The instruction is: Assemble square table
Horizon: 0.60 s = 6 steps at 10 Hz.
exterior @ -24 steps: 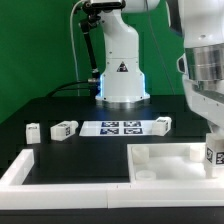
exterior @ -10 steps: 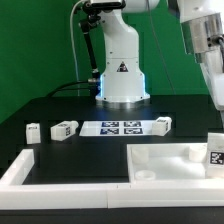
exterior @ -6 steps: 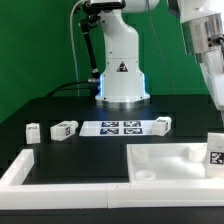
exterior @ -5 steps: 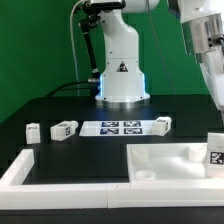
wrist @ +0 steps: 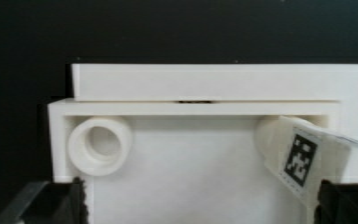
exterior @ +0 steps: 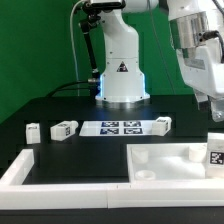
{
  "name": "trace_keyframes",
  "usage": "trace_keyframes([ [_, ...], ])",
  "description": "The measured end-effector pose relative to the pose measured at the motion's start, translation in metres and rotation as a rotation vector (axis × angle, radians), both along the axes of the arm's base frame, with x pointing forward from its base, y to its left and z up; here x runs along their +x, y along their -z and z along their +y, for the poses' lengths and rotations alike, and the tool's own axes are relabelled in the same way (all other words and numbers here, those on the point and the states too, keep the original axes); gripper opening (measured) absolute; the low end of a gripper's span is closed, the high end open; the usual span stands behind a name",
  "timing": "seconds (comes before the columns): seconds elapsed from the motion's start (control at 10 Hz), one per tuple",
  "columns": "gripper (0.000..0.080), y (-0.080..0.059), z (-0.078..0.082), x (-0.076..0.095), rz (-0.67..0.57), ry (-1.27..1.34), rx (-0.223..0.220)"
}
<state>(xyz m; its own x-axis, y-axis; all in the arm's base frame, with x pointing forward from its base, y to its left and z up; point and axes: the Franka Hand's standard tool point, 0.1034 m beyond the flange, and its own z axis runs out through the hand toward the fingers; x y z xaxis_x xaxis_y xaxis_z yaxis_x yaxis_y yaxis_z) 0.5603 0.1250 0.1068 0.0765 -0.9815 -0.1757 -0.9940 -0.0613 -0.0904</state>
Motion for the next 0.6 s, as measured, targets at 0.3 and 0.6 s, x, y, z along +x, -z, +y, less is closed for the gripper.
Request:
trace_keyframes([
  [0.3,0.0649,0.001,0.0,0.0,-0.038,-0.206,-0.016],
  [0.6,0.0649,0.017,-0.016,-0.026,-0.065,-0.503,-0.022],
])
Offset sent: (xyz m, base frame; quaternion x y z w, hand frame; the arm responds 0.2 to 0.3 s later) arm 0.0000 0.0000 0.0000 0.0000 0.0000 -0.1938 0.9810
